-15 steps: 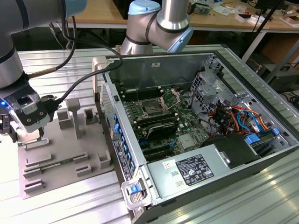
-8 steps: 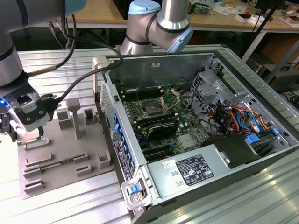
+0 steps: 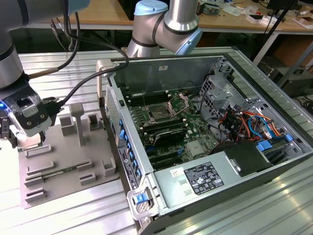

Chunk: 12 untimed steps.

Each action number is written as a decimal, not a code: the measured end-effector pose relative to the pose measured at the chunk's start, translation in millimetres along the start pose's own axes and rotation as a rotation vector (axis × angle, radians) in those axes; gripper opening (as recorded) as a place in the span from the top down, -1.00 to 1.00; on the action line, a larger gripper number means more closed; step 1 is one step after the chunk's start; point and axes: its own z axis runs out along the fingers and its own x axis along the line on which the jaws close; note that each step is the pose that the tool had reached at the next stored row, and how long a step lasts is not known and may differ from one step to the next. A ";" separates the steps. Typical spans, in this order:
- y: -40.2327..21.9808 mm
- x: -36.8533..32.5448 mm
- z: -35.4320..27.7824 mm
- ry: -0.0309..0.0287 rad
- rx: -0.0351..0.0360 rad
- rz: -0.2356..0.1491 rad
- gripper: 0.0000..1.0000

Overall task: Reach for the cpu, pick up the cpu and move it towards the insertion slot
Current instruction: 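Pick up the cpu and move it towards the insertion slot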

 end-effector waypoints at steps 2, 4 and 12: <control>0.0 0.0 -0.6 -0.0001 0.0000 0.000 -0.09; 0.0 0.0 -1.3 0.0001 0.0000 0.000 -0.09; 0.2 0.0 -5.4 0.0001 0.0000 0.000 -0.09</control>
